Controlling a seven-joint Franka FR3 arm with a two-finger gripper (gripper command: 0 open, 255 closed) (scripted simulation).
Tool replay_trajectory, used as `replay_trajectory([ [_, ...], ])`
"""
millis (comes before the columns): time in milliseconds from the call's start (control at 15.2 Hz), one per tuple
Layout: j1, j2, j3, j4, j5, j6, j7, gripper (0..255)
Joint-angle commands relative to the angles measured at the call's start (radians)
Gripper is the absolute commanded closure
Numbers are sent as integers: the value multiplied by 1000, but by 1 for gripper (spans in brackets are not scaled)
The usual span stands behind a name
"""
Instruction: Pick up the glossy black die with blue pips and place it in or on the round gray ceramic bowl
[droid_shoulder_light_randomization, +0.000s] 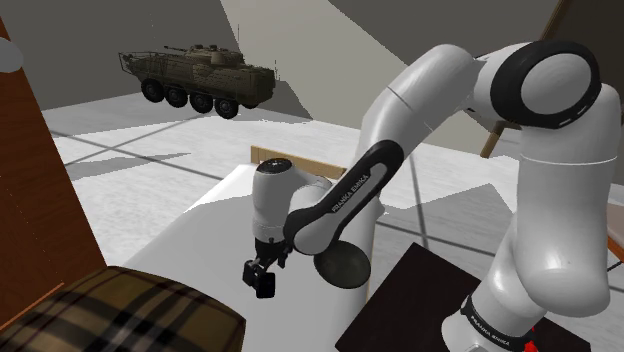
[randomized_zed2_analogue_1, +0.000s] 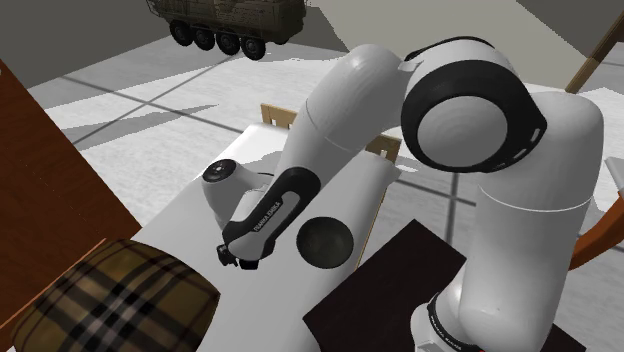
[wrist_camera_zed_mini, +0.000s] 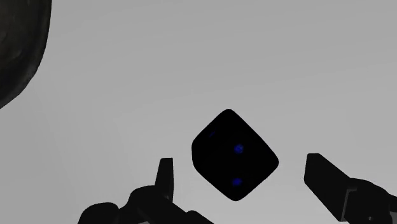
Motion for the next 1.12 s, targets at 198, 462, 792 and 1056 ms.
replay_trajectory([
  [198,23,67,-27,15,-41,50,30,0],
  [462,34,99,-42,21,-58,76,42,0],
  [792,34,99,-42,21,-58,76,42,0],
  [1056,34,100,-42,21,-58,76,42,255],
])
